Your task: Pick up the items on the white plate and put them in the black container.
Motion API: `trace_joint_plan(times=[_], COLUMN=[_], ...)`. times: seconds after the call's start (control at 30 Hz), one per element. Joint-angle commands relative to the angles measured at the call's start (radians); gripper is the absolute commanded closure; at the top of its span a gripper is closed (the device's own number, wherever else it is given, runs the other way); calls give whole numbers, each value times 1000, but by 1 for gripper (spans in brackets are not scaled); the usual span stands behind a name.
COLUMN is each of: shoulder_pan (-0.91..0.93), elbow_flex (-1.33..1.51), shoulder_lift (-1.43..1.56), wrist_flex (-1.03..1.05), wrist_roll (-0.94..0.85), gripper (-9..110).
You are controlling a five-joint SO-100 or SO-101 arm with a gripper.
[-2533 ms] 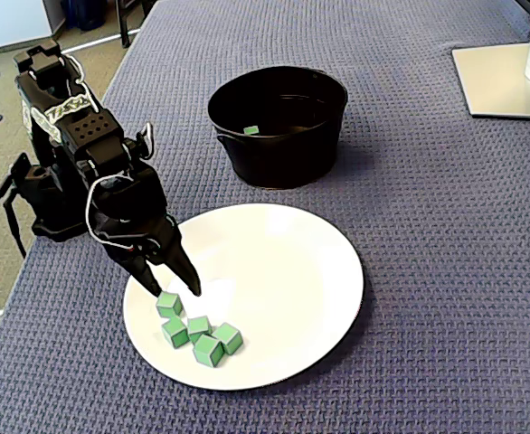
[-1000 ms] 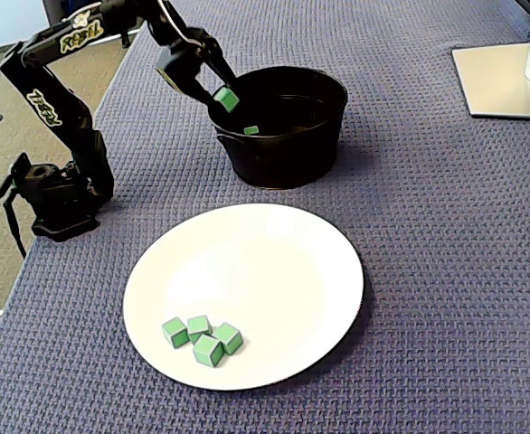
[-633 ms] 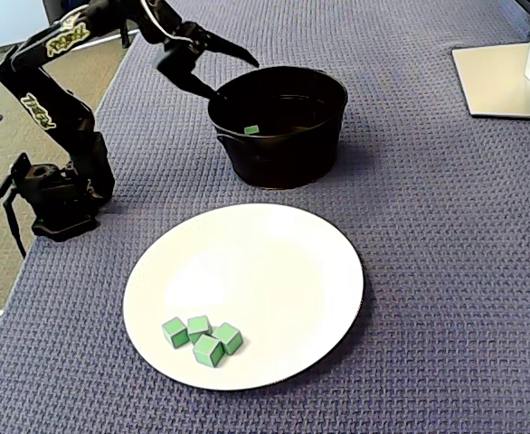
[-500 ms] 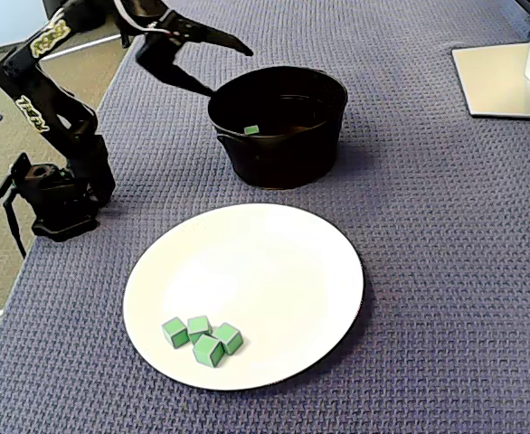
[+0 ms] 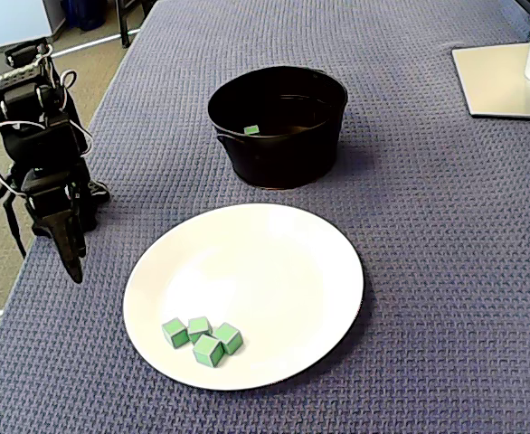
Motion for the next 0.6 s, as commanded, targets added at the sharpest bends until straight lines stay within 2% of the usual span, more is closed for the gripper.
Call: trace_joint_plan(times=[0.0, 0.17, 0.4, 0.57], shoulder_pan=[17, -12, 43, 55], elbow_flex=[109, 179, -224, -354], shoulder_lift=[92, 75, -305, -437], wrist_flex=[20, -104, -3, -32], wrist_roll=[15, 54, 63, 44], gripper=[72, 72, 72, 72])
